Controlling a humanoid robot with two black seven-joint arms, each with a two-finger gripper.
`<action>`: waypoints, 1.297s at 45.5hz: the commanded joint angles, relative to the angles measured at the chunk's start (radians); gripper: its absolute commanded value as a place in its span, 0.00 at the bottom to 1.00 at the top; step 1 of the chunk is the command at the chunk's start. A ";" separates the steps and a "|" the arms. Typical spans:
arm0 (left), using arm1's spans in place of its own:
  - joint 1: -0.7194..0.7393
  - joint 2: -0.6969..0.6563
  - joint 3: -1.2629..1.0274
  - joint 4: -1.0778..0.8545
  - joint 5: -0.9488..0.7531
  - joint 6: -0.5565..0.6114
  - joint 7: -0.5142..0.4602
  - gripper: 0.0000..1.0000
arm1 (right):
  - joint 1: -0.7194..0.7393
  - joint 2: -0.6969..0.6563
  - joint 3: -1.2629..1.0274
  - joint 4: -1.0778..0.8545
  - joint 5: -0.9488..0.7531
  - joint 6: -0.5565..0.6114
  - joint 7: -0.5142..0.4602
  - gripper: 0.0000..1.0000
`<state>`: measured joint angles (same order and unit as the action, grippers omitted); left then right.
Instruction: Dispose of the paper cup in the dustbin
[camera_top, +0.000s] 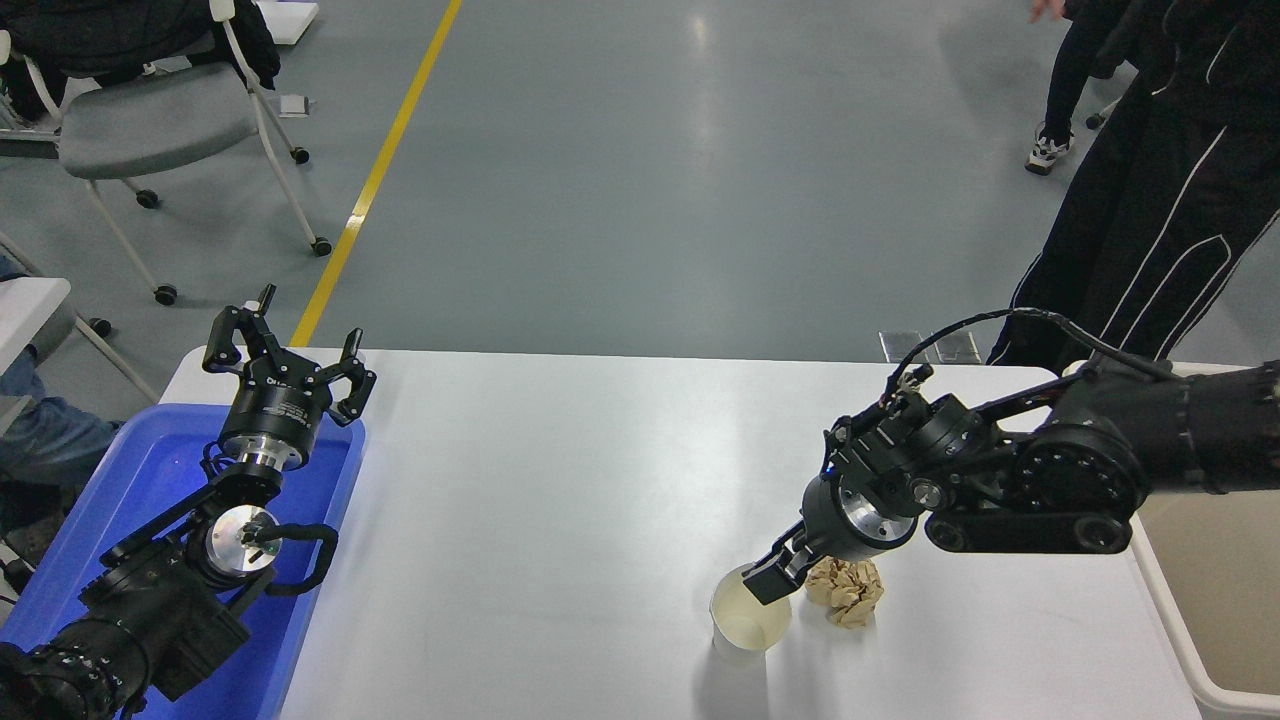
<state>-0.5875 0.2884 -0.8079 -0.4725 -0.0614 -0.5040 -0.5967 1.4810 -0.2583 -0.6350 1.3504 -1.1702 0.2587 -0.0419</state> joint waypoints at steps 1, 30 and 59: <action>0.000 0.000 -0.001 0.000 0.000 -0.001 0.000 1.00 | -0.025 0.036 -0.011 -0.033 0.004 0.010 0.000 0.99; 0.000 0.000 -0.001 0.002 0.000 -0.001 0.000 1.00 | -0.045 0.068 -0.017 -0.080 -0.009 0.013 0.004 0.14; 0.000 0.000 -0.001 0.000 0.000 -0.001 0.000 1.00 | -0.027 0.070 -0.003 -0.080 0.012 0.050 0.080 0.00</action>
<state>-0.5875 0.2884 -0.8082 -0.4724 -0.0613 -0.5047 -0.5967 1.4480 -0.1869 -0.6516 1.2717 -1.1717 0.3027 0.0122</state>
